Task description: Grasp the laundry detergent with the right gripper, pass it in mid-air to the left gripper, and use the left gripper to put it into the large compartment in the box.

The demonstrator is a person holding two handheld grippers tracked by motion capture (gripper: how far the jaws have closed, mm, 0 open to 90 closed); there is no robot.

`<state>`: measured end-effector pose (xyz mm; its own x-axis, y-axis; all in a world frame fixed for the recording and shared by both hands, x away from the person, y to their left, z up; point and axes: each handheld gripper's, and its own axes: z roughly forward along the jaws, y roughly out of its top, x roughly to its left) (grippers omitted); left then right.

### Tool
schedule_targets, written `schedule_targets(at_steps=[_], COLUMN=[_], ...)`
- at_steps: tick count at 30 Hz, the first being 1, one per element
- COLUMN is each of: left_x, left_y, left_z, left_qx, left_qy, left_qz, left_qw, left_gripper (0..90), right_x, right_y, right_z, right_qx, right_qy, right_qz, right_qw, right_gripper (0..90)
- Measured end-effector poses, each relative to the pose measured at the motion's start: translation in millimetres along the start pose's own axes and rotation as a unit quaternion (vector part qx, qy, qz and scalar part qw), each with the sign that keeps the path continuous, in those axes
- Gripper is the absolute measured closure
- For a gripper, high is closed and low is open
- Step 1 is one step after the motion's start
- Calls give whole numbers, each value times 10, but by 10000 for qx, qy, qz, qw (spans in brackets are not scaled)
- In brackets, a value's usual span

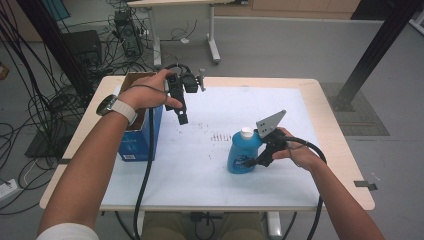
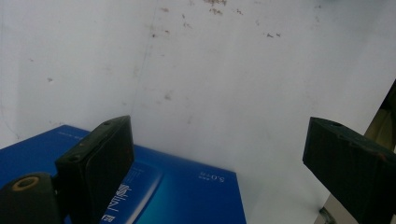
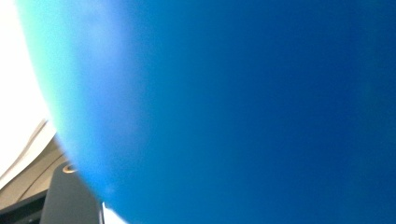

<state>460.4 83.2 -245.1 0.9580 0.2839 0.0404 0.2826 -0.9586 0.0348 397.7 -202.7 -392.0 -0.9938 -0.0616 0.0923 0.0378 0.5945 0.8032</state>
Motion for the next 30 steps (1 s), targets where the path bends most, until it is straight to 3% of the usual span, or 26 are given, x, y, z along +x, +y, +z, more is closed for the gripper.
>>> schedule_targets(at_steps=[30], left_x=[14], left_y=[-29], left_z=[37], left_qx=[7], left_qy=[-35], left_qz=[-37], left_qw=[10000], left_gripper=[93], right_x=[-34], right_y=[-52], right_z=[47], right_qx=[-129], right_qy=[43], right_qz=[40], right_qw=[9999], right_gripper=[301])
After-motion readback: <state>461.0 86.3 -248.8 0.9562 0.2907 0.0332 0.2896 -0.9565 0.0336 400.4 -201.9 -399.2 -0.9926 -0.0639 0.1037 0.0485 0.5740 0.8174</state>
